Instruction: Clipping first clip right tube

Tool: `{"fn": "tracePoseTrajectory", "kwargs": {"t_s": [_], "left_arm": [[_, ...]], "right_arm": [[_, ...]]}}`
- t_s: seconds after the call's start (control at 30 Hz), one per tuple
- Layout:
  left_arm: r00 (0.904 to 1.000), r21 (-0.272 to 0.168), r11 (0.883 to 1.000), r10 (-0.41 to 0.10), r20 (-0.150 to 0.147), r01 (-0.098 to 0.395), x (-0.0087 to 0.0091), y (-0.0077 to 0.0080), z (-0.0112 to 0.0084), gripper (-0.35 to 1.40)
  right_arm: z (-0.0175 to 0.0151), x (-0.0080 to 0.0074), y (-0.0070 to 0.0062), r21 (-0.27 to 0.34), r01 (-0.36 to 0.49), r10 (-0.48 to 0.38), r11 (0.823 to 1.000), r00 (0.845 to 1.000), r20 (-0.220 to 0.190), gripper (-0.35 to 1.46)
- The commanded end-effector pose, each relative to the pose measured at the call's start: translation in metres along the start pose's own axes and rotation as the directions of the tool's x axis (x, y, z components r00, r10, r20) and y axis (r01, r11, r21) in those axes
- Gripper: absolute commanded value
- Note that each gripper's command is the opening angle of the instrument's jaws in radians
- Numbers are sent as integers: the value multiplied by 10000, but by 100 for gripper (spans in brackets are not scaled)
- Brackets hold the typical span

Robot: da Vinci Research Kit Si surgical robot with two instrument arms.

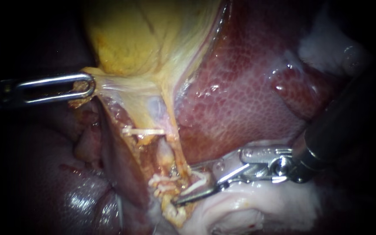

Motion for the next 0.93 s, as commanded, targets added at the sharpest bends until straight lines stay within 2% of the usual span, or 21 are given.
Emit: {"fn": "tracePoseTrajectory", "kwargs": {"t_s": [0.03,0.1,0.17,0.23,0.27,0.47,0.93], "left_arm": [[10000,2,10000,0,0,0,0,0,0,-35],[10000,2,10000,1,-1,-1,0,0,-1,-35],[10000,2,10000,1,-1,-1,0,0,-1,-35],[10000,28,10000,0,-13,0,0,0,-1,-35],[10000,28,10000,0,-13,0,0,0,-1,-35],[10000,25,10000,-5,-14,5,-1,-1,-2,-35],[10000,24,10000,-17,-18,17,-3,-3,-3,-35]], "right_arm": [[-2,0,2,-39,10,-10,10000,10000,-3,32],[-4,2,3,-137,-2,1,9999,10000,-78,25],[-6,4,3,-188,-19,17,9998,9999,-106,11],[-9,6,5,-178,-329,327,9993,9994,-123,-29],[-11,5,6,-170,-447,445,9989,9989,-126,-35],[-19,-2,14,-293,-664,659,9974,9977,-182,-35],[-17,-4,13,-278,-708,702,9971,9973,-205,-35]]}}
